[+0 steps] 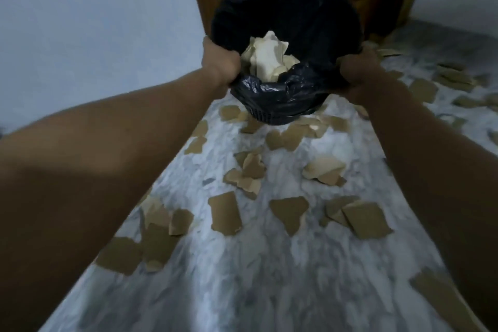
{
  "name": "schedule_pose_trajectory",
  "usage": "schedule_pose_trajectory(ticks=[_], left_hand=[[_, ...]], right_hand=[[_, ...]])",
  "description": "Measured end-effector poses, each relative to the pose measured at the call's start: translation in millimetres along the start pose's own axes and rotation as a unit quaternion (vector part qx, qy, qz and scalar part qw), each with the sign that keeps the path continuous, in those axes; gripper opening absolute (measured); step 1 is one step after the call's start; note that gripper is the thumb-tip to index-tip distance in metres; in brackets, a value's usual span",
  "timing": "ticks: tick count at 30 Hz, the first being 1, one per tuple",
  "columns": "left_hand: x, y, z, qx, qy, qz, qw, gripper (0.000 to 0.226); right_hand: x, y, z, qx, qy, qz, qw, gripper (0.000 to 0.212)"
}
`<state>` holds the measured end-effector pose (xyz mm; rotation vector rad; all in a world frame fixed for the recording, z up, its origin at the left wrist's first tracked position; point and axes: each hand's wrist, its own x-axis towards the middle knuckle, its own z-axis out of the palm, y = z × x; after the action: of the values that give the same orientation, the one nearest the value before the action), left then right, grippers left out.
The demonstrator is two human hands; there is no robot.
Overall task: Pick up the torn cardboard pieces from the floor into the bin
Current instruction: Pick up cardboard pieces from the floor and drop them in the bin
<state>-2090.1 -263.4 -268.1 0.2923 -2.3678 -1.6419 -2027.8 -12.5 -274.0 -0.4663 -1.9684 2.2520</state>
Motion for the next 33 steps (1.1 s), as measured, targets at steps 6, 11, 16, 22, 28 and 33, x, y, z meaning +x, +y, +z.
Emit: schedule_pose_trajectory(ticks=[6, 11, 16, 22, 28, 33], left_hand=[[-69, 19, 98, -0.016, -0.162, 0.012, 0.987, 0.073], [-96, 7, 141, 0.031, -0.233, -0.038, 0.971, 0.046], [-107, -4, 152, 0.069, -0.277, -0.014, 0.958, 0.041], [-112, -14, 158, 0.072, -0.29, 0.011, 0.954, 0.02], [-114, -20, 156, 0.053, -0.343, 0.004, 0.938, 0.021], [-108, -14, 154, 0.028, -0.343, -0.01, 0.939, 0.047]], right_hand=[[23, 20, -98, 0.0, 0.138, 0.021, 0.99, 0.052], [-12, 22, -117, -0.027, 0.184, 0.087, 0.979, 0.048], [-11, 40, -130, -0.027, 0.188, 0.1, 0.977, 0.046], [1, 51, -141, -0.025, 0.216, 0.081, 0.973, 0.056], [16, 67, -155, -0.031, 0.222, 0.112, 0.968, 0.051], [21, 57, -159, -0.075, 0.205, 0.153, 0.964, 0.035]])
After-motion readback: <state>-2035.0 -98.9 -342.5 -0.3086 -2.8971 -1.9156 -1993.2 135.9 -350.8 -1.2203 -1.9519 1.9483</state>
